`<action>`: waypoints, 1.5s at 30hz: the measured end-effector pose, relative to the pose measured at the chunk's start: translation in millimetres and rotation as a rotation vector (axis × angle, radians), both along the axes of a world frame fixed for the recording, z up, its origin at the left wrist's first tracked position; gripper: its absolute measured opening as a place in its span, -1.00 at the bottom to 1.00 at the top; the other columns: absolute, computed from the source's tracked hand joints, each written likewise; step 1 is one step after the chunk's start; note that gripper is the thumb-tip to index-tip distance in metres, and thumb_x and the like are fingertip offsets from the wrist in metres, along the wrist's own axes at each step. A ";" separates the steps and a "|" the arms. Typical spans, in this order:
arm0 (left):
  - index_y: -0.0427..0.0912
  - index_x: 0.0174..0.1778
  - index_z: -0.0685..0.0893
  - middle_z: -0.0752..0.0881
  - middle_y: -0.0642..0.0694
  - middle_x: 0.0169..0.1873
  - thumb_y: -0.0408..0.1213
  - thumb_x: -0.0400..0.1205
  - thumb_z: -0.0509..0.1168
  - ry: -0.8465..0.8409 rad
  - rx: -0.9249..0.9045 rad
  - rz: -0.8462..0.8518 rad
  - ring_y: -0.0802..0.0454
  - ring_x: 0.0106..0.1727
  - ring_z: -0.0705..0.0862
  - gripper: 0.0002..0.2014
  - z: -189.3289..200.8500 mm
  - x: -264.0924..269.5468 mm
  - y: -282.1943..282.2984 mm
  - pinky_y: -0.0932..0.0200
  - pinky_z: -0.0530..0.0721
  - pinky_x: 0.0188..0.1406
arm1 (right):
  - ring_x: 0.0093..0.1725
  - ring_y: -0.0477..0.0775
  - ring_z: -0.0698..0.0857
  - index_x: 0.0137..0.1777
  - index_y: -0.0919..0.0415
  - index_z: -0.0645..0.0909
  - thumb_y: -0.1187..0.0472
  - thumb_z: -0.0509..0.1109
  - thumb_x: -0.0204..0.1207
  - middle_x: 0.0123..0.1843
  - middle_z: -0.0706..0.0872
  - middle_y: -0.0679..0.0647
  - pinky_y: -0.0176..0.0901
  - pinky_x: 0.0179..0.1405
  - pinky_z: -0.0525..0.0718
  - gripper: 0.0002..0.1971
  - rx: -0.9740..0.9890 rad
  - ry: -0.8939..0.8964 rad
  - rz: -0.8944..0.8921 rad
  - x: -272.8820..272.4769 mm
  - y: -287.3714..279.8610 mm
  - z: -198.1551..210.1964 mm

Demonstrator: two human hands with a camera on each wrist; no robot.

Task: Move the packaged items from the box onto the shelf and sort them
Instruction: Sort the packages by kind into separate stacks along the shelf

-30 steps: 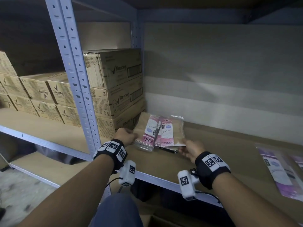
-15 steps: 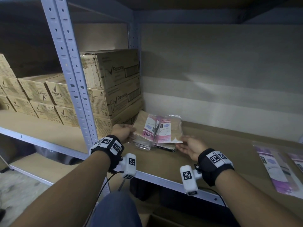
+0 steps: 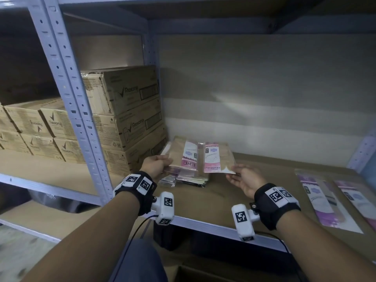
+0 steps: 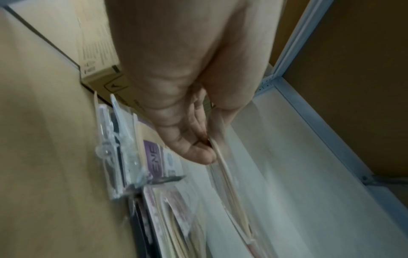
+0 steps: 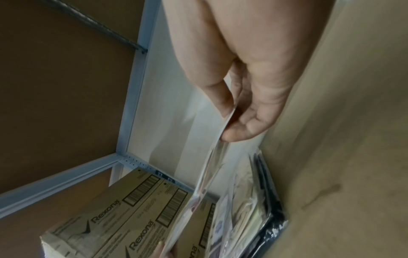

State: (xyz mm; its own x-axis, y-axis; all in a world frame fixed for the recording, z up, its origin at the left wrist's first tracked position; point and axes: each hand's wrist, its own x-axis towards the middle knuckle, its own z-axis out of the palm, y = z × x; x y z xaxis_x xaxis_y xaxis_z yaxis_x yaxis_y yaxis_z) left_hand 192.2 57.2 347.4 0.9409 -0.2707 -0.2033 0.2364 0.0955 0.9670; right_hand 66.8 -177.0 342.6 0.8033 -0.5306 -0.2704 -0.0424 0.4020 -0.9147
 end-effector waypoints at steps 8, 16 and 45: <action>-0.31 0.15 0.56 0.77 -0.25 -0.13 -0.50 0.61 0.31 0.004 -0.019 -0.107 0.00 -0.45 0.76 -0.80 0.5 -26.4 -53.6 0.09 0.77 -0.20 | -0.12 0.20 0.72 -0.11 0.28 0.48 0.50 0.33 0.53 0.03 0.72 0.30 -0.13 -0.32 0.76 -0.87 -0.034 -0.006 -0.109 -52.1 -43.3 5.6; -0.26 0.03 0.59 0.74 -0.30 0.05 -0.50 0.59 0.34 0.020 -0.048 -0.185 -0.17 -0.12 0.76 -0.86 -7.3 -63.6 -116.7 0.05 0.80 -0.22 | -0.13 0.20 0.68 -0.13 0.30 0.52 0.50 0.31 0.54 0.09 0.69 0.32 -0.15 -0.33 0.72 -0.88 -0.114 0.017 -0.209 -110.0 -88.4 8.5; -0.17 -0.03 0.58 0.76 -0.30 0.08 -0.45 0.54 0.40 0.029 -0.012 -0.356 -0.27 0.00 0.76 -0.82 -31.9 -160.2 -255.2 -0.13 0.69 0.08 | -0.39 0.10 0.62 -0.07 0.21 0.57 0.41 0.23 0.62 -0.16 0.67 0.26 -0.26 -0.65 0.61 -0.86 -0.305 0.221 -0.609 -235.6 -217.9 -16.9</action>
State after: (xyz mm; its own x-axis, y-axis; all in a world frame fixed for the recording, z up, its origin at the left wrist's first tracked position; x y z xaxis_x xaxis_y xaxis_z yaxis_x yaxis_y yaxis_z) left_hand 32.0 -198.0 315.5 0.7809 -0.5834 -0.2234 0.2839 0.0130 0.9588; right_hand -168.8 -394.9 325.7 0.2844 -0.9451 -0.1609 -0.0890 0.1411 -0.9860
